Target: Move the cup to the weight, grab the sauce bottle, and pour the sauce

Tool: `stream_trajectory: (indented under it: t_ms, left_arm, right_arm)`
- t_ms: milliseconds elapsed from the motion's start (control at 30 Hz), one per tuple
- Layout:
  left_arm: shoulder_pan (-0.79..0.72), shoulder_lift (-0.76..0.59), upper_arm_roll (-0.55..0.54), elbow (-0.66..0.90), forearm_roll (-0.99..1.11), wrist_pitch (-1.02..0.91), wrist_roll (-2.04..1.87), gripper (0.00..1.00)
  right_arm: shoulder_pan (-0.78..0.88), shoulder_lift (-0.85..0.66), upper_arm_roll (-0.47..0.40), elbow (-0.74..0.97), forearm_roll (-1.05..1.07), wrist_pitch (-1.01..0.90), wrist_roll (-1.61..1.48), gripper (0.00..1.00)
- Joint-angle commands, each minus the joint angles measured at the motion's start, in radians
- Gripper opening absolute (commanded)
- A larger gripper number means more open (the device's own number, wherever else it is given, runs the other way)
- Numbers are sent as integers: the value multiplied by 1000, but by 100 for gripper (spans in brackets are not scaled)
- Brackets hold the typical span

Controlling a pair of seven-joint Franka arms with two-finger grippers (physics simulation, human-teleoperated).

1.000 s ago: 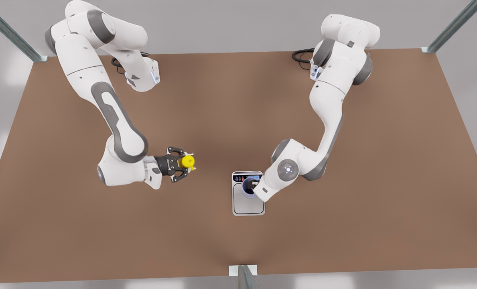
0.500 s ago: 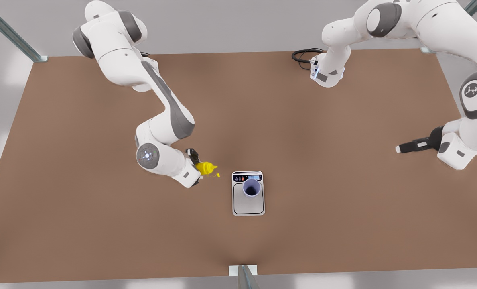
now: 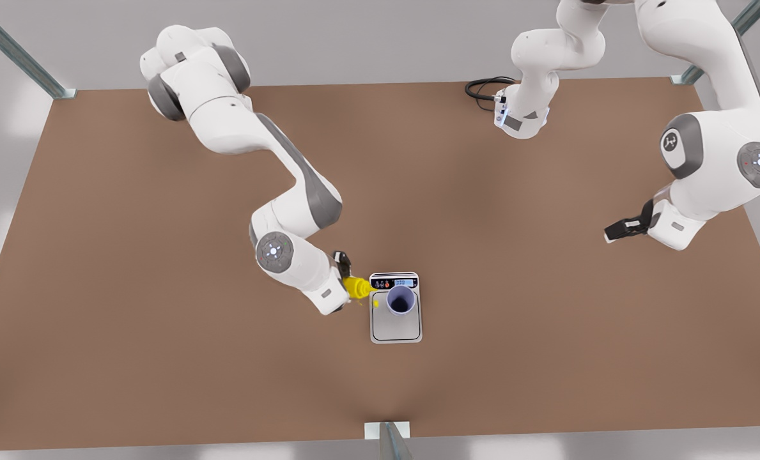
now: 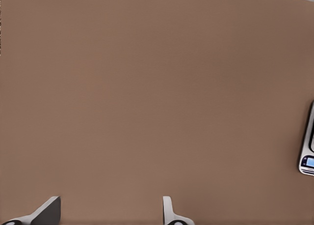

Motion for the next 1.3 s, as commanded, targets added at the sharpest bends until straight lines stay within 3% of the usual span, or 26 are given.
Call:
stream_trajectory:
  t_ms: [0, 167, 567, 833, 1033, 1267]
  left_arm:
    - [-2, 0, 0, 0, -1, 0, 0, 100]
    - [-4, 2, -2, 0, -1, 0, 0, 100]
    - [-5, 6, -3, 0, -1, 2, -2, 100]
    - [-14, 13, -5, 2, -1, 5, -5, 100]
    - [-19, 51, -6, 57, 4, 2, 3, 100]
    - [-79, 62, -6, 57, 7, -12, 7, 100]
  right_arm:
    - [4, 1, -2, 0, -2, 2, 6, 48]
    - [65, 8, -44, -3, -28, 25, 60, 48]
    - [69, 4, -44, 0, -132, -58, 69, 48]
    - [-82, -2, -39, -6, 302, -47, -167, 47]
    - [-286, -2, -36, -147, 529, -127, -581, 47]
    - [-382, -7, -36, -372, 790, -170, -1026, 47]
